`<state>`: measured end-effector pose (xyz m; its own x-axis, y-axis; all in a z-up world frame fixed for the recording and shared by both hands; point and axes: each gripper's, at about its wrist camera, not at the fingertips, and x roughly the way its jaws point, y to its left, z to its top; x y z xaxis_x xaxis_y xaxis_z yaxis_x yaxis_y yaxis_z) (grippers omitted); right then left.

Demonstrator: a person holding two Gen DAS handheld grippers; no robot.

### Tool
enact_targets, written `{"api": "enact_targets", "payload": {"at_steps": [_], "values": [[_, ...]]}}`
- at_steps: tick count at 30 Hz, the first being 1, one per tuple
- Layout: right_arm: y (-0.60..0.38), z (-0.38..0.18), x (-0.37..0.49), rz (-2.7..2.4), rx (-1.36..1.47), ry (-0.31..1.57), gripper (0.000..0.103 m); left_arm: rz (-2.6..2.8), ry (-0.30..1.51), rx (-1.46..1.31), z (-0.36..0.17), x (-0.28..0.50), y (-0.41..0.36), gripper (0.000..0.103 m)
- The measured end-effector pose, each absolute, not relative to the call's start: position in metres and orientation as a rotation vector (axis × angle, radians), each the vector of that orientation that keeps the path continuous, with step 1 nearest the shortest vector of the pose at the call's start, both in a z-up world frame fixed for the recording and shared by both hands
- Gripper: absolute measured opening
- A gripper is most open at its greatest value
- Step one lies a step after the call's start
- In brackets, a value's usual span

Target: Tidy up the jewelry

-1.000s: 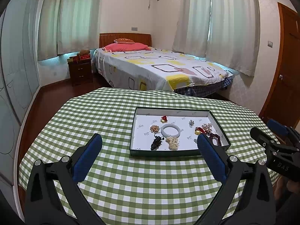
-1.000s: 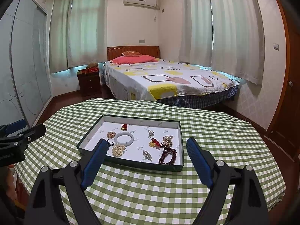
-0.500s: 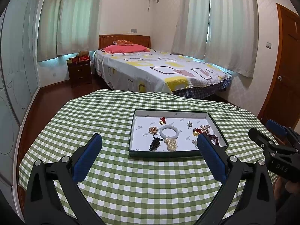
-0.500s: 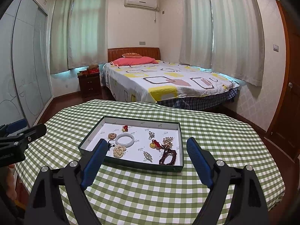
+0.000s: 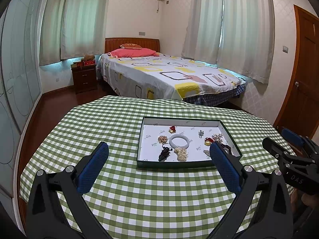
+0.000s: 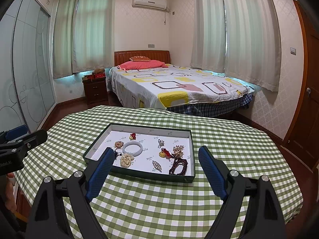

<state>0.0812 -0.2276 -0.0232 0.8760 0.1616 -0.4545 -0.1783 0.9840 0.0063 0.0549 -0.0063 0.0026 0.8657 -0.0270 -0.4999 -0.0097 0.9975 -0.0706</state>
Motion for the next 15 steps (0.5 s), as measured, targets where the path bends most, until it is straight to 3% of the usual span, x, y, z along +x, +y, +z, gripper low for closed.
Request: {"api": "enact_targets", "payload": {"at_steps": [15], "values": [[-0.2277,-0.0250,0.0816,0.177,-0.037,0.475,0.084,-0.006,0.520,-0.083,0.0026,0.0543,-0.0035,0.099]]}}
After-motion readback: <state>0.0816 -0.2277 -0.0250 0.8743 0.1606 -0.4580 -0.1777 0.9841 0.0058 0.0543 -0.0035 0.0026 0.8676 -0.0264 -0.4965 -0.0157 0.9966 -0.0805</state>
